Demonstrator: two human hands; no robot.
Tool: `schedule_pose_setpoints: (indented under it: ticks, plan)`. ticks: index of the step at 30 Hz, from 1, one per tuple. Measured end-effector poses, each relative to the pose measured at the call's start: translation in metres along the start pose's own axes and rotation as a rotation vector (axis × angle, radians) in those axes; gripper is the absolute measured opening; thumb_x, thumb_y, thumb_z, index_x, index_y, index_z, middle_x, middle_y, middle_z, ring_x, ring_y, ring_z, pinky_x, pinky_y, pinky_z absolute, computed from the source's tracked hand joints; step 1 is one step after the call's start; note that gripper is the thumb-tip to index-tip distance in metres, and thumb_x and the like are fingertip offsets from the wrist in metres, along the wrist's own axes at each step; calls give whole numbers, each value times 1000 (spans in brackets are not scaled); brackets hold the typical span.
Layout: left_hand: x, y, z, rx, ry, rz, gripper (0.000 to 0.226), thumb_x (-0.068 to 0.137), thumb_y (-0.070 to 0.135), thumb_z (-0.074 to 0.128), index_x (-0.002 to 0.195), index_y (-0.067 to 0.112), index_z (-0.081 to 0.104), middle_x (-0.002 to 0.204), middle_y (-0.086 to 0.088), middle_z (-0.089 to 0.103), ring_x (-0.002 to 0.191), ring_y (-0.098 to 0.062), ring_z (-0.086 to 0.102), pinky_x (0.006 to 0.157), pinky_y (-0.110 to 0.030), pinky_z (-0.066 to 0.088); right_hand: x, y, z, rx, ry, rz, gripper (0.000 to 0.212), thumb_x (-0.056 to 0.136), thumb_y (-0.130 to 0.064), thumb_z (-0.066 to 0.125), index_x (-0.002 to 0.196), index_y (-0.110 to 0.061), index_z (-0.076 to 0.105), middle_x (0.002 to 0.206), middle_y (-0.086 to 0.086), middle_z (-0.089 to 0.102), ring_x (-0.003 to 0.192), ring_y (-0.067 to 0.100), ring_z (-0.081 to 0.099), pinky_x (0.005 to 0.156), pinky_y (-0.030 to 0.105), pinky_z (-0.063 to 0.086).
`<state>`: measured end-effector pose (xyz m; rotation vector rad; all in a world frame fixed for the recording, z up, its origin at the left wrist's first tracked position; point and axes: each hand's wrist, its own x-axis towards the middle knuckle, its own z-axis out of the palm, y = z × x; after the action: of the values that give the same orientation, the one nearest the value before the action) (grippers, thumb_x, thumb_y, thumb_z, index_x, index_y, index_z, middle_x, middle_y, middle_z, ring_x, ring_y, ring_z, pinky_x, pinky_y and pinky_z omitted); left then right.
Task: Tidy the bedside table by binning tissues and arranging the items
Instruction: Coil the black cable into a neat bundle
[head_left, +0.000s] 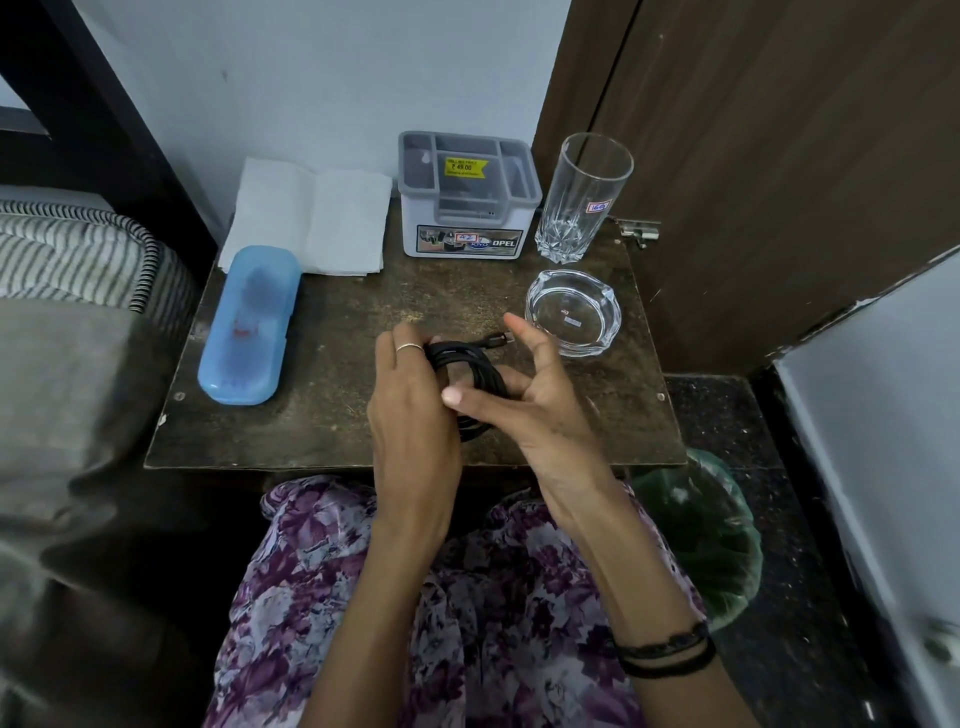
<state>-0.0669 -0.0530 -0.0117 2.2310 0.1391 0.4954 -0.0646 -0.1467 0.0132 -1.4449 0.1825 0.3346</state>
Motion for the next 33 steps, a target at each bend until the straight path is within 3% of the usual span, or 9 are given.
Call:
schedule_pose_setpoints:
  ticks: [3,6,11,13,15,19,22,26,33]
  plan:
    - [-1,3,1,-30,10,-61,5,90,5,43,94,3,41,91,-5,41,64,-14,35,55,-24,20,4,6,-1,-244,165,-145,66,76,-13,73,131,-30,41,74,-11,65,75,-3,61,76,13,43]
    - [-2,10,4,-52,8,-111,8,89,0,45,95,4,40,92,-6,41,65,-18,39,56,-23,23,8,11,-2,-488,360,-287,54,78,-17,70,126,-28,49,70,-9,55,61,-1,52,61,8,40]
    - [-4,10,6,-48,0,-117,10,89,2,47,92,6,39,92,-4,39,68,-21,40,58,-23,23,8,14,4,-625,379,-423,65,83,-12,66,141,-22,38,125,-6,46,98,-6,53,76,-3,38]
    - [-4,9,6,-45,-8,-116,9,89,3,47,93,5,39,93,-4,39,70,-21,42,59,-23,25,10,16,3,-695,333,-454,70,84,-9,64,145,-22,31,142,-3,42,115,5,54,94,5,40]
    - [-4,7,6,-34,-13,-115,9,90,2,47,96,3,41,94,-4,40,71,-21,43,59,-24,27,8,17,3,-786,320,-465,65,86,-10,63,143,-19,35,138,2,50,120,12,53,103,15,37]
    - [-4,4,6,-20,-4,-92,7,91,2,46,96,3,41,93,-3,39,69,-19,42,59,-22,26,4,15,3,-852,412,-459,43,86,-16,63,128,-10,56,118,4,63,97,13,62,88,8,38]
    - [-3,3,8,-38,4,-102,2,93,5,43,93,5,41,92,-2,40,68,-17,40,59,-22,24,2,15,4,-818,413,-415,25,85,-16,62,106,-6,70,98,2,69,74,6,58,72,11,46]
    - [-1,0,9,-49,24,-94,2,93,4,42,91,4,44,89,-6,47,66,-15,39,59,-21,24,-6,14,5,-556,366,-342,20,84,-15,64,101,-16,74,61,-12,63,46,5,45,44,8,32]
    - [5,-6,6,-278,-89,-257,7,91,4,43,89,10,47,80,-1,59,70,-15,54,54,-19,35,-6,12,-3,-4,148,-58,44,83,-11,66,120,-30,53,83,2,76,82,16,71,73,31,54]
